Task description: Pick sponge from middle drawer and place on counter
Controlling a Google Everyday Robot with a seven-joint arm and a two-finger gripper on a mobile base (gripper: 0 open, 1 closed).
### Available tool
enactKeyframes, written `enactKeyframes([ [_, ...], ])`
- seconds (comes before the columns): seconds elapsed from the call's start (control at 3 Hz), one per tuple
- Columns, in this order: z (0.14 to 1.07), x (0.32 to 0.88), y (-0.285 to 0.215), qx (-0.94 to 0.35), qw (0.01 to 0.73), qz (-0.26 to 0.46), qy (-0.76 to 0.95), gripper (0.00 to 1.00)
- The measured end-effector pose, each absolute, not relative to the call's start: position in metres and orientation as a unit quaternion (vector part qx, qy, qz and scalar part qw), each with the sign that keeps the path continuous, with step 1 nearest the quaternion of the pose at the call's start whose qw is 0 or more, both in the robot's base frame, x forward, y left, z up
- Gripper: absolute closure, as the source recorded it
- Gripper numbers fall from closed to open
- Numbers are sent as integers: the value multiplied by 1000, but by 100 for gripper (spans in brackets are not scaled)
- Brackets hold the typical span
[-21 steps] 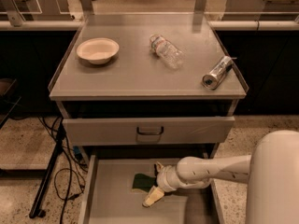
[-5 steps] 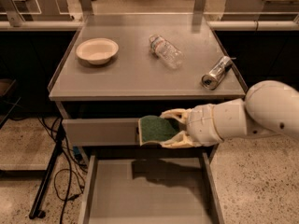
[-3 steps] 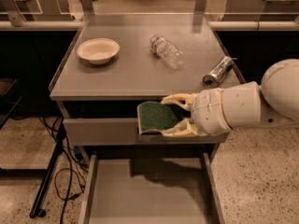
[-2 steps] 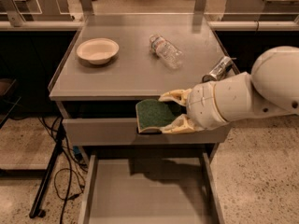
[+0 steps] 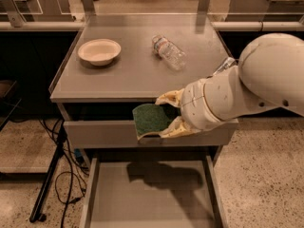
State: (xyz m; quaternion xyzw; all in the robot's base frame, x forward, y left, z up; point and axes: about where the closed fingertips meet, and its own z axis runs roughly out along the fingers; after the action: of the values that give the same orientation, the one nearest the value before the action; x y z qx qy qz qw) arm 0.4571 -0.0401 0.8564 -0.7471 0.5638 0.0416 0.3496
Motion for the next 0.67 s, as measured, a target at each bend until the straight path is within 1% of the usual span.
enactKeyframes([
  [0.33,871,487,-38,-756,344,38,556,100],
  [0.67,853,547,-63,-771,295,49,562,100],
])
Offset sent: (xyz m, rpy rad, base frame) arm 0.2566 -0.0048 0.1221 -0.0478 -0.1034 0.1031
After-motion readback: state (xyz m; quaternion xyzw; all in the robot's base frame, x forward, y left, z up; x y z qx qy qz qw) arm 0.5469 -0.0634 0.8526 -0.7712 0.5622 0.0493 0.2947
